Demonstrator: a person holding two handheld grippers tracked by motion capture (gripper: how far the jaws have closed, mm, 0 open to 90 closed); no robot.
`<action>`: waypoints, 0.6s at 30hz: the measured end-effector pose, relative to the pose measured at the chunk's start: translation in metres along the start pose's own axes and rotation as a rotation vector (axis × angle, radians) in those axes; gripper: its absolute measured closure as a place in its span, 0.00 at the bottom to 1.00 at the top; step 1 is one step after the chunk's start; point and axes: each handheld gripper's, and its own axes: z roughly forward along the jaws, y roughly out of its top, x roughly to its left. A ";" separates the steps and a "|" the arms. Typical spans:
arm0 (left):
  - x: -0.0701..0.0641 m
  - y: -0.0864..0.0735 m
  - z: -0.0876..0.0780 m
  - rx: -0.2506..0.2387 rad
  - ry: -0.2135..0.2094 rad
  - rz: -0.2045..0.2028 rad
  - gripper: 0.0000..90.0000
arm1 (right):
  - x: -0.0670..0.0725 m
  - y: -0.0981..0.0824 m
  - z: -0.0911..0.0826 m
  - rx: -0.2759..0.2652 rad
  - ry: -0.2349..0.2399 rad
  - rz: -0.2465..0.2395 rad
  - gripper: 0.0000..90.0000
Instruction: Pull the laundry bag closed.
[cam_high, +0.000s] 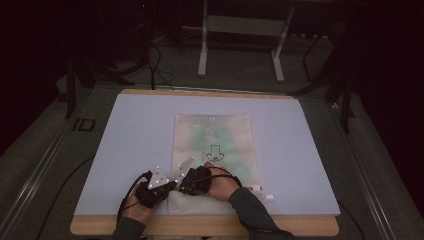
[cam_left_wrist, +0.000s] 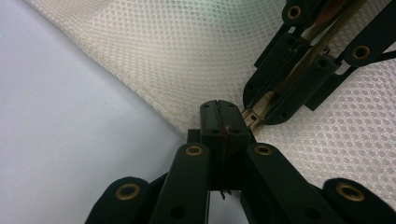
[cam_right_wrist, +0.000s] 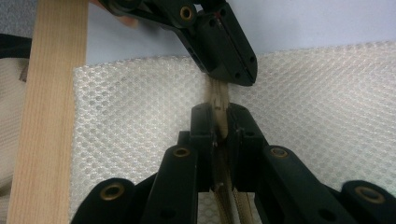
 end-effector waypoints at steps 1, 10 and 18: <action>0.000 0.000 0.000 0.000 0.000 0.000 1.00 | 0.000 0.000 0.000 0.000 0.000 0.000 0.91; 0.001 -0.001 0.000 -0.005 -0.004 -0.003 1.00 | -0.002 -0.002 -0.006 0.052 0.004 -0.010 0.91; 0.003 -0.001 -0.004 -0.021 -0.015 -0.042 0.99 | -0.001 -0.004 -0.006 0.054 0.000 -0.004 0.91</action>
